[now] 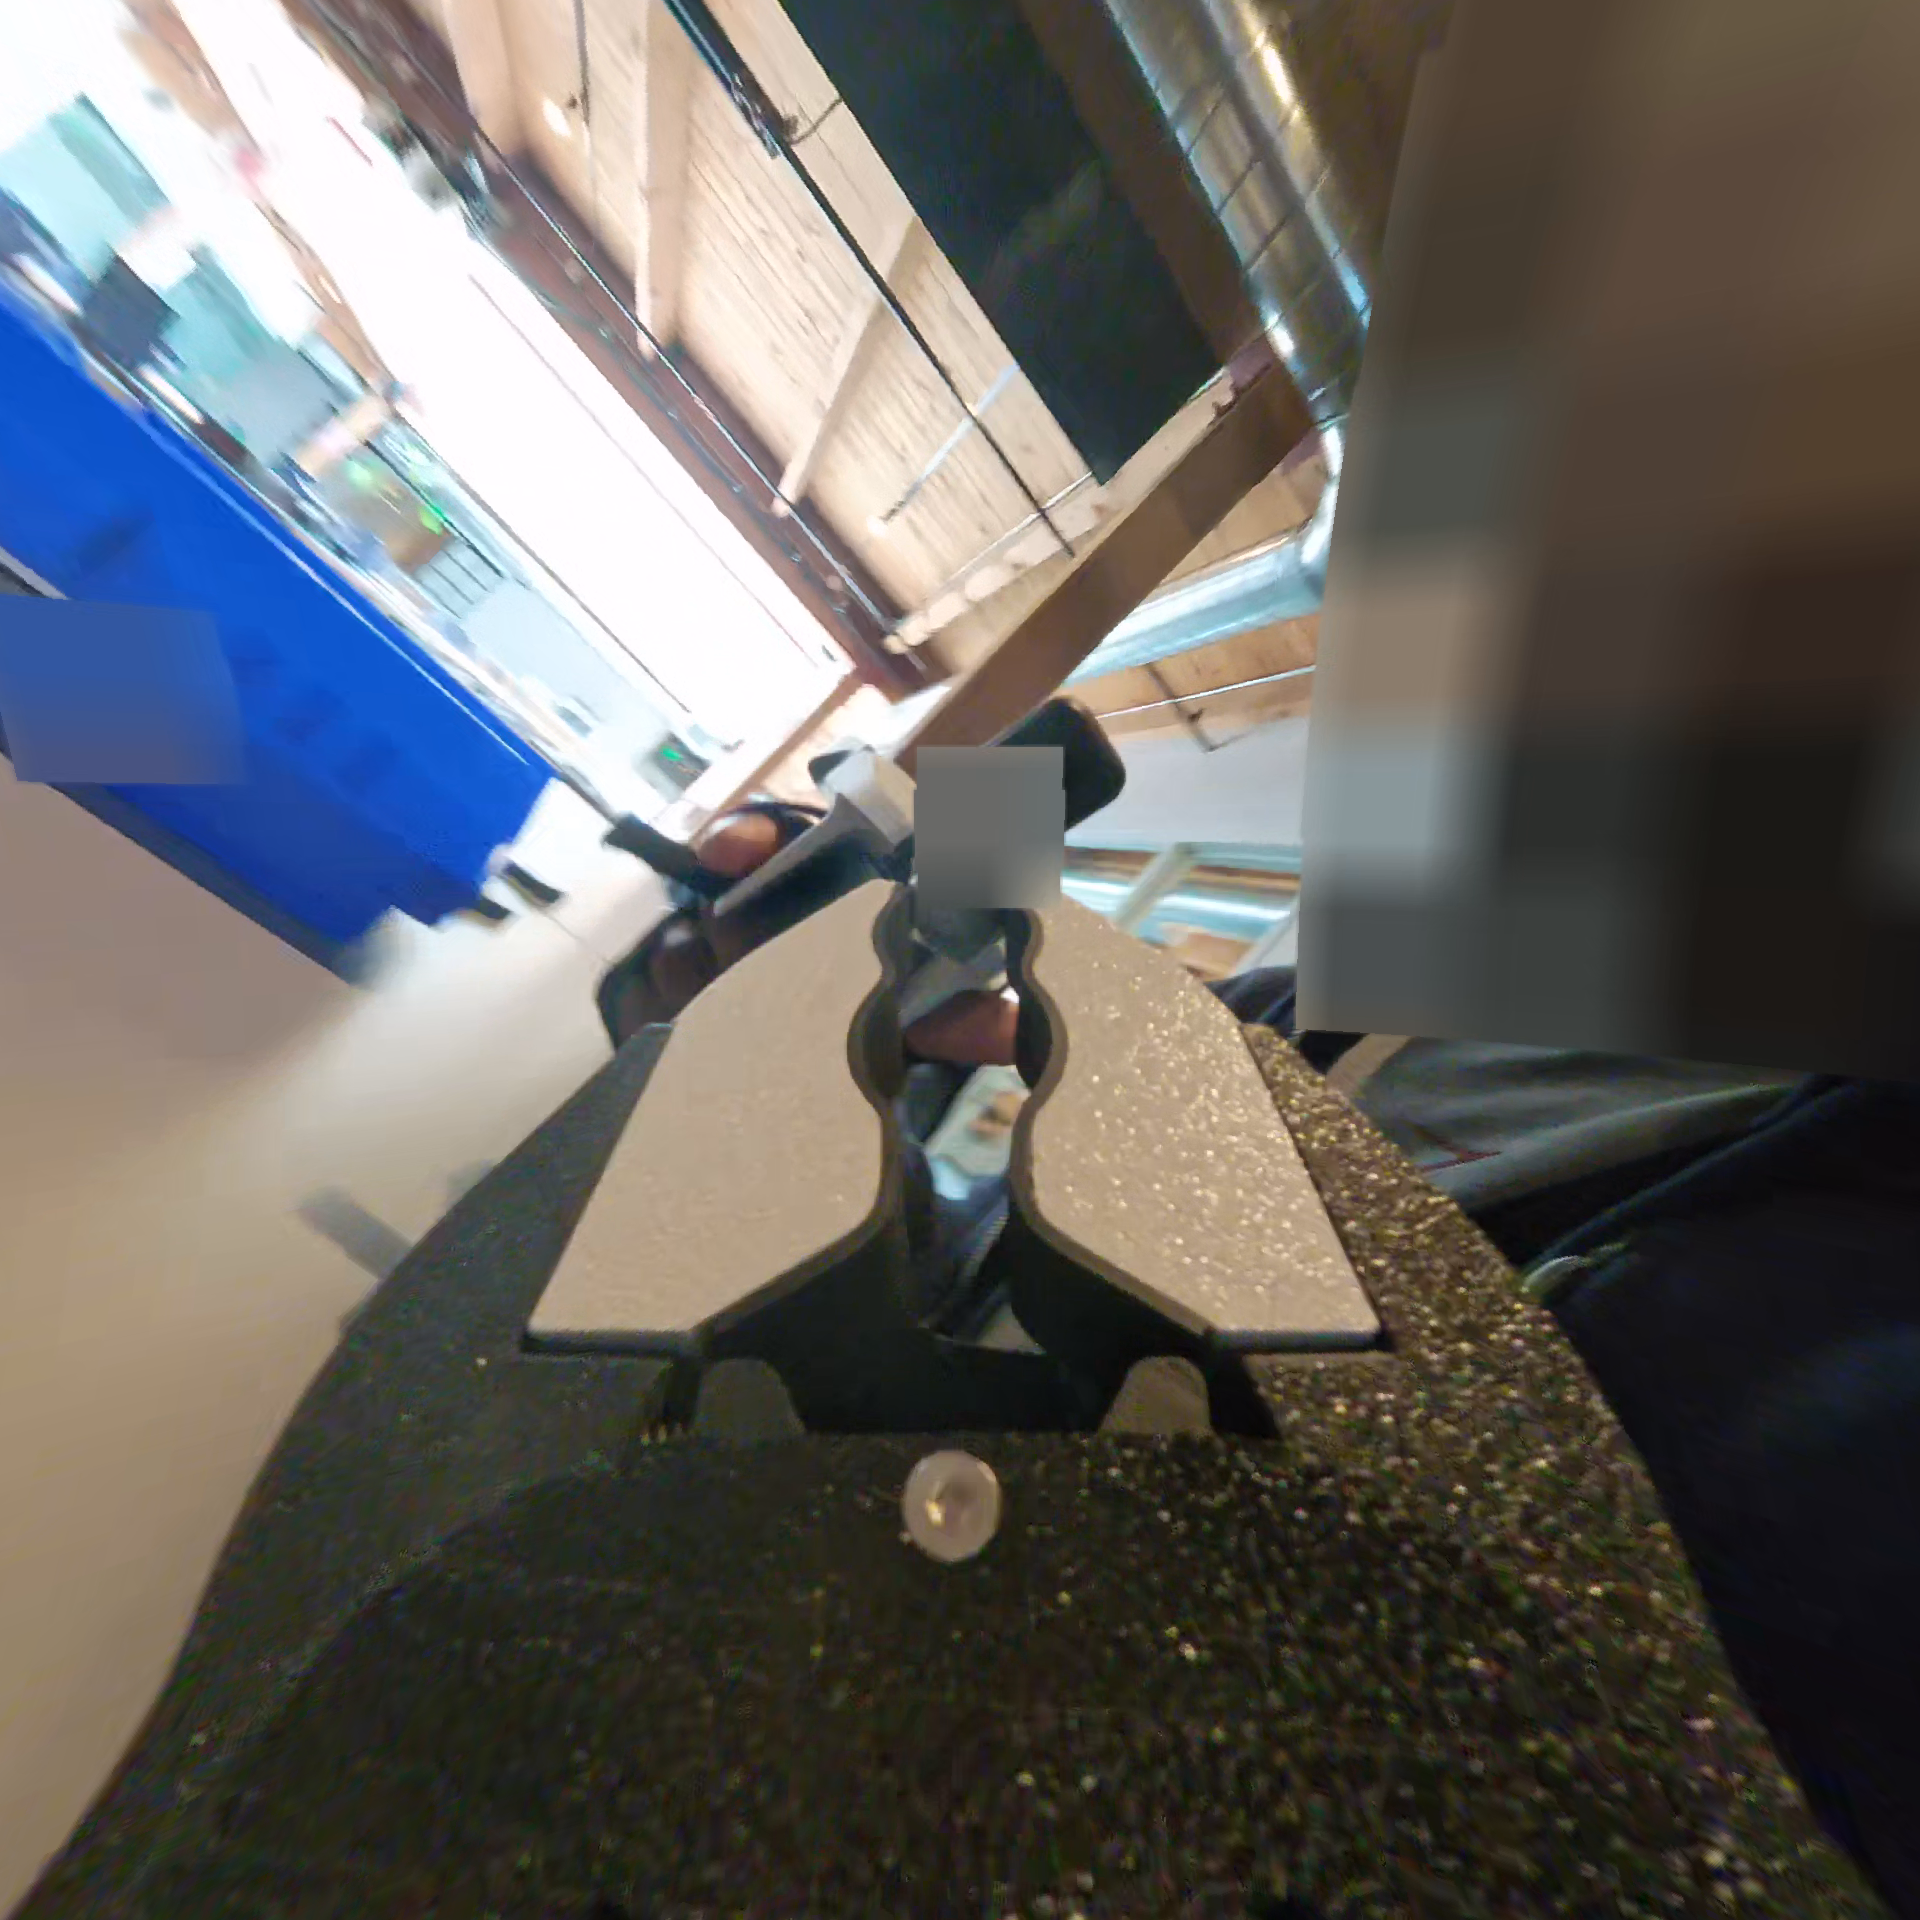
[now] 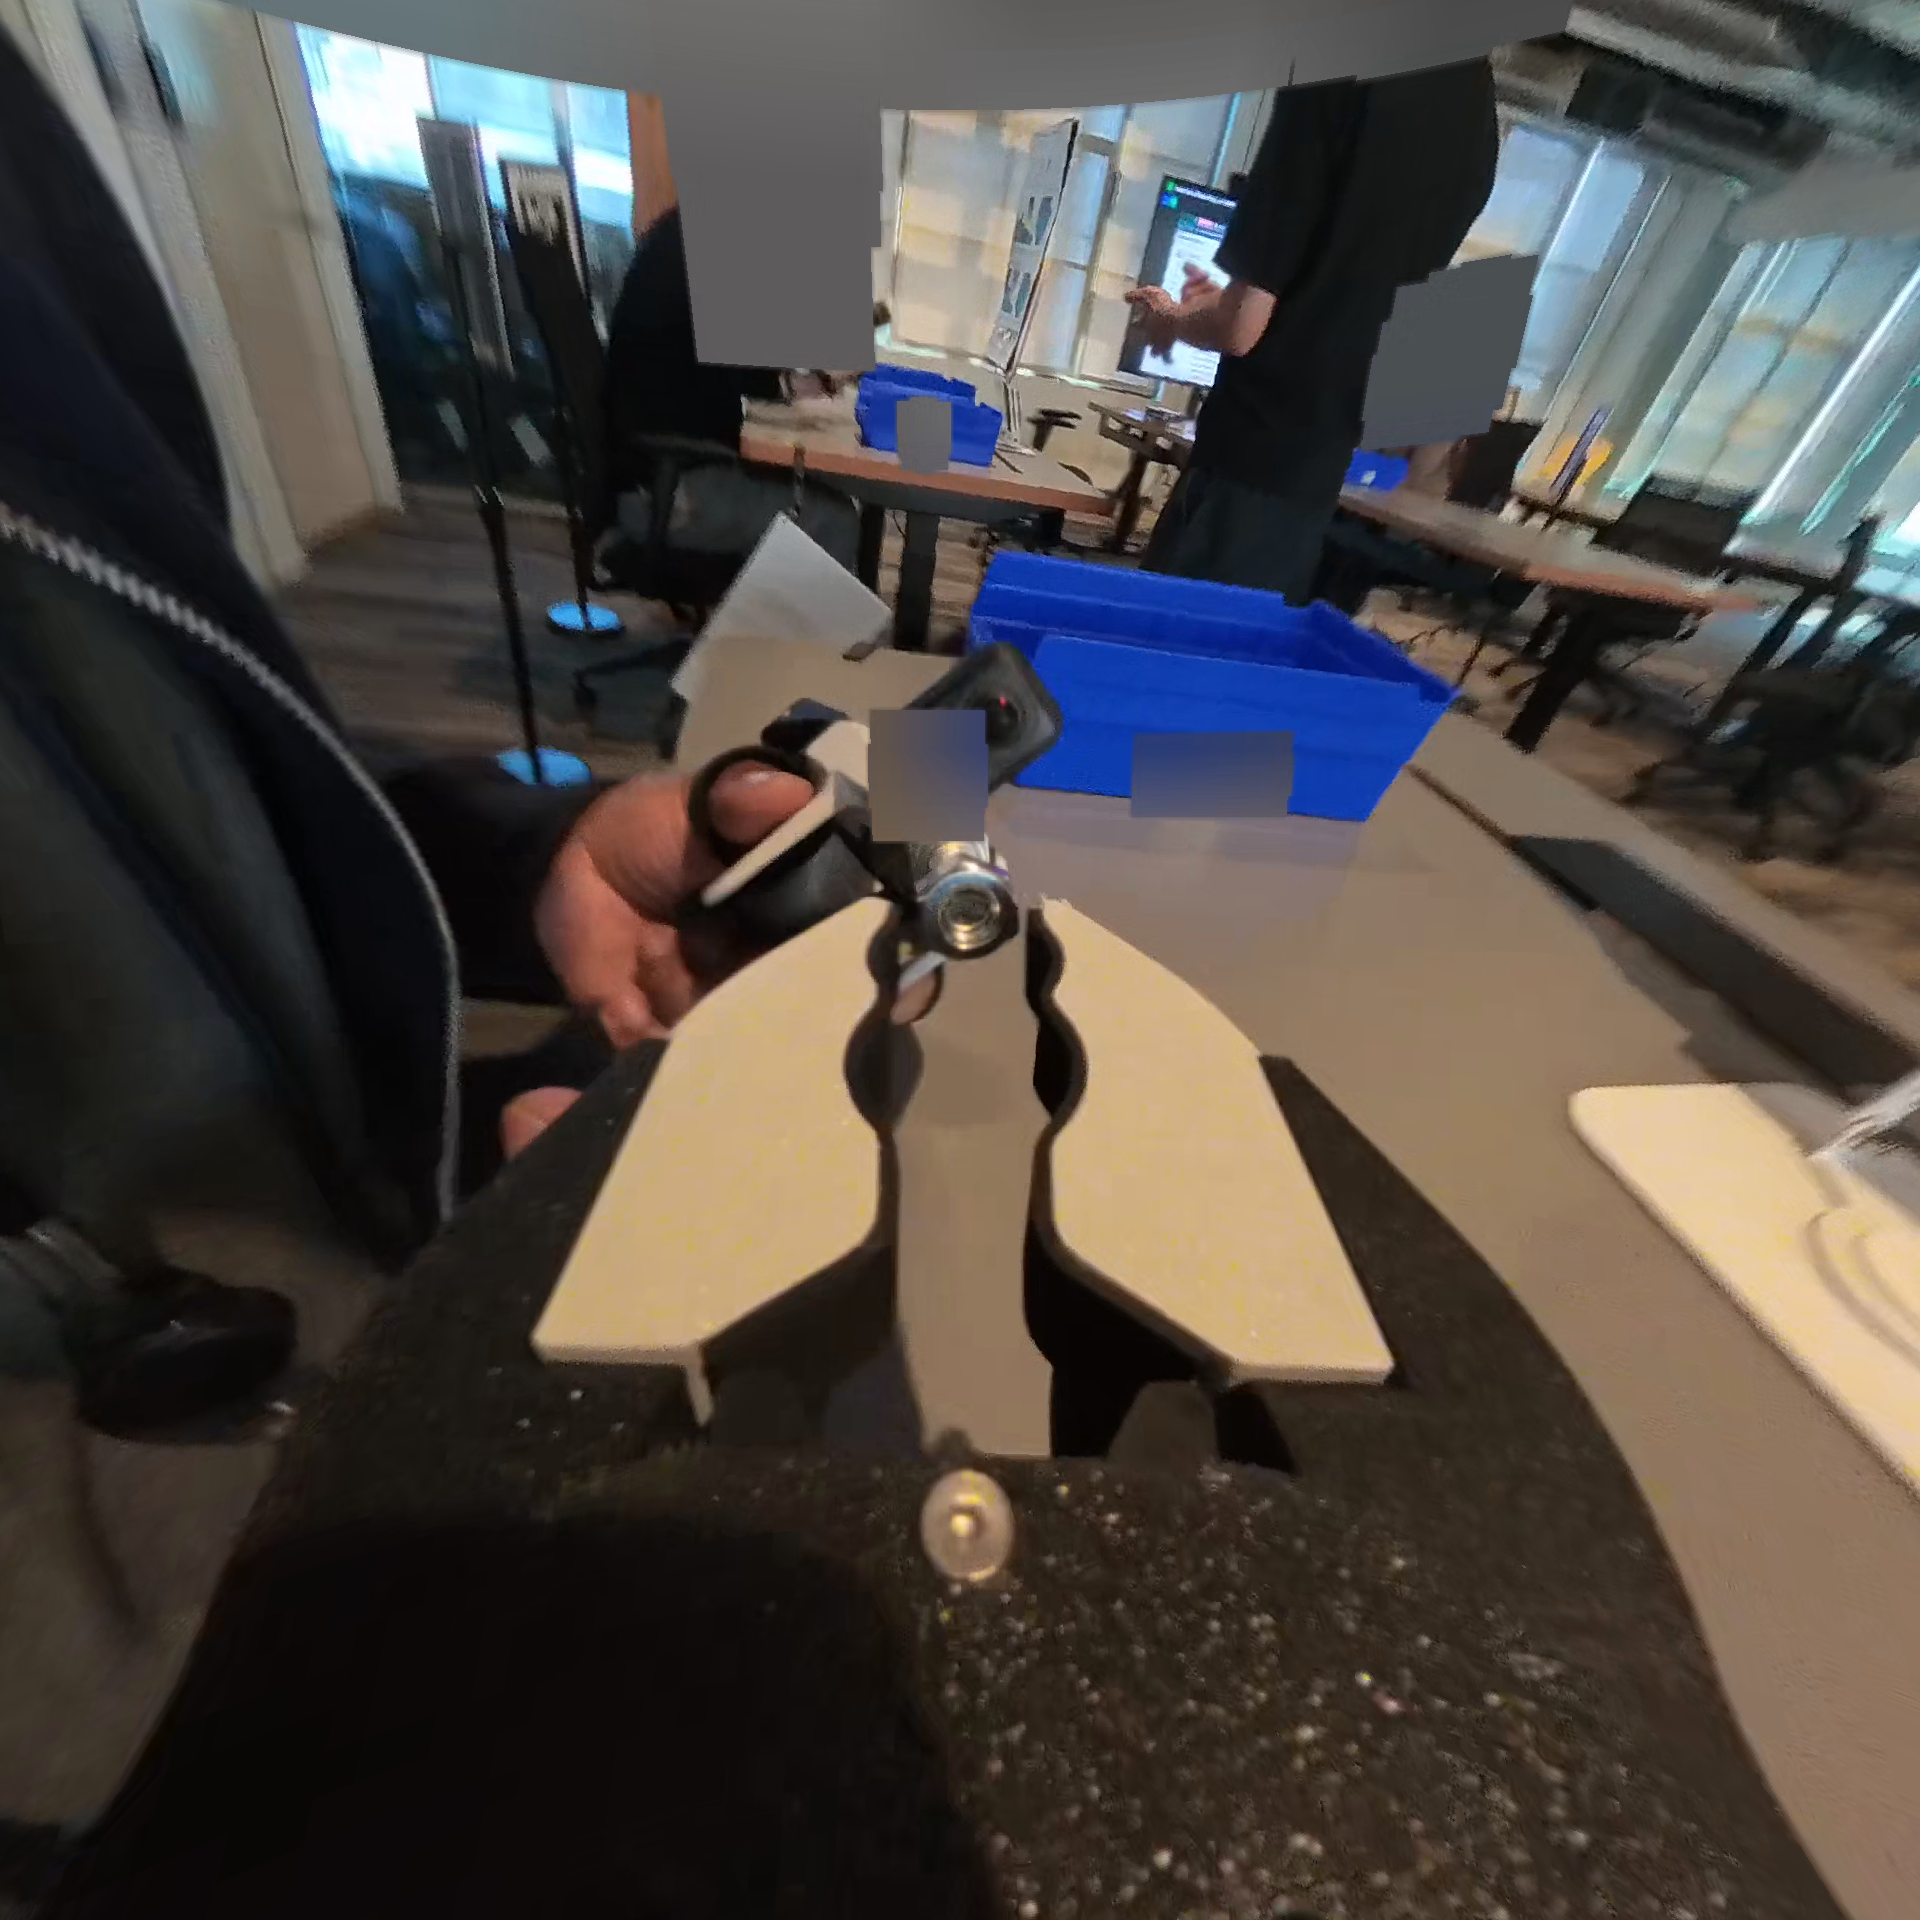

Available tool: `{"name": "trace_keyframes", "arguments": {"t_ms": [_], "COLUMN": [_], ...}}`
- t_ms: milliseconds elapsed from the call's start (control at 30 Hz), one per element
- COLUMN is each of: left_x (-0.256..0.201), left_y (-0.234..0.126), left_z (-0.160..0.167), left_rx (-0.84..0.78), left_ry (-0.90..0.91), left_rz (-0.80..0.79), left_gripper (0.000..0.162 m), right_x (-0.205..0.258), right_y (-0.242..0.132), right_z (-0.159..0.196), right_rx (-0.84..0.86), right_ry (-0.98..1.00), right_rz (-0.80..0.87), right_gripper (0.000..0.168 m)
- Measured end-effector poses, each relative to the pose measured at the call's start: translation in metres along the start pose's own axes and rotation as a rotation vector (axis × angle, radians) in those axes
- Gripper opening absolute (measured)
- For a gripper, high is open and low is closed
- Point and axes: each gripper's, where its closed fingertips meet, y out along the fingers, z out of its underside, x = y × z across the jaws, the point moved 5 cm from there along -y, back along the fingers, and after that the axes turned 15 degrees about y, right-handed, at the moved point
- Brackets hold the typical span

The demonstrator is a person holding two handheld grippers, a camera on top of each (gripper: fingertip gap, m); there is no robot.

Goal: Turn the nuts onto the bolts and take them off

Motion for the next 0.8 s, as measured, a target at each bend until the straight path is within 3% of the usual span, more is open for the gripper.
{"name": "trace_keyframes", "arguments": {"t_ms": [67, 233, 400, 667, 800], "left_x": [-0.002, -0.01, -0.023, -0.032, -0.029], "left_y": [-0.002, -0.003, -0.001, 0.002, 0.004], "left_z": [-0.007, -0.016, -0.019, -0.012, -0.005], "left_rx": [0.041, 0.183, 0.248, 0.367, 0.439], "left_ry": [0.165, 0.558, 0.85, 1.044, 1.096], "left_rz": [-0.072, -0.232, -0.264, -0.232, -0.232], "left_gripper": [0.016, 0.016, 0.016, 0.016, 0.016], "right_x": [-0.003, -0.013, -0.014, -0.014, -0.015], "right_y": [-0.001, -0.003, 0.004, 0.007, 0.007], "right_z": [-0.002, -0.002, 0.007, 0.012, 0.013], "right_rx": [-0.034, -0.075, -0.013, -0.059, -0.083], "right_ry": [0.164, 0.501, 0.747, 0.964, 0.999], "right_rz": [-0.054, -0.141, -0.239, -0.397, -0.431], "right_gripper": [0.033, 0.029, 0.034, 0.038, 0.02]}}
